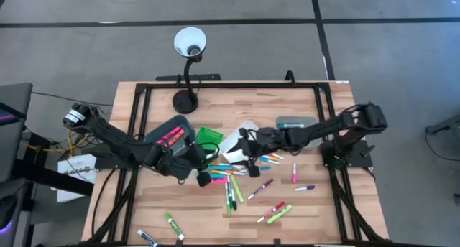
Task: Pick & Place Markers
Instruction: Put the pink marker pen into the gray bin
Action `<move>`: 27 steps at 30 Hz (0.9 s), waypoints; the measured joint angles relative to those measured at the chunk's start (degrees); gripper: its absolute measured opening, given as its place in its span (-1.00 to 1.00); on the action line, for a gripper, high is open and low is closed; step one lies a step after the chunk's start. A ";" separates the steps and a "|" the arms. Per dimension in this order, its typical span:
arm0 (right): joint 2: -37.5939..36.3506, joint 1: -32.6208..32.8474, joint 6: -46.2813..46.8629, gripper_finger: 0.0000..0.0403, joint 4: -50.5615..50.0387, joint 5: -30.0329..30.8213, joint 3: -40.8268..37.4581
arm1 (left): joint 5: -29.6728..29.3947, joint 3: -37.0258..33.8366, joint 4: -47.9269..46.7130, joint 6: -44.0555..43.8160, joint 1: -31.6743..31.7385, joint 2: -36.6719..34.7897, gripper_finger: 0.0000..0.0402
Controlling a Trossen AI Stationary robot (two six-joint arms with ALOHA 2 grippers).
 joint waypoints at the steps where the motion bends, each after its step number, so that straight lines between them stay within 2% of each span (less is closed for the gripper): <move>1: 1.29 0.12 0.41 0.02 0.79 -0.04 0.46 | 0.16 -0.73 2.02 1.48 -0.01 0.00 -0.67; 4: 4.50 0.95 0.86 0.00 3.11 -0.12 1.97 | 0.63 -2.43 7.75 6.30 0.10 0.00 -0.66; 9: 7.92 2.50 0.84 -0.05 8.09 -0.02 4.51 | 10.38 -3.49 15.13 9.38 1.83 0.00 -0.66; 17: 7.69 3.05 1.25 -0.20 8.26 0.07 5.78 | 12.01 -5.50 18.89 9.50 2.13 -0.02 -0.65; 27: 7.64 2.07 4.69 -0.75 8.12 0.24 5.78 | 12.24 -6.30 20.80 9.56 3.10 -0.02 -0.61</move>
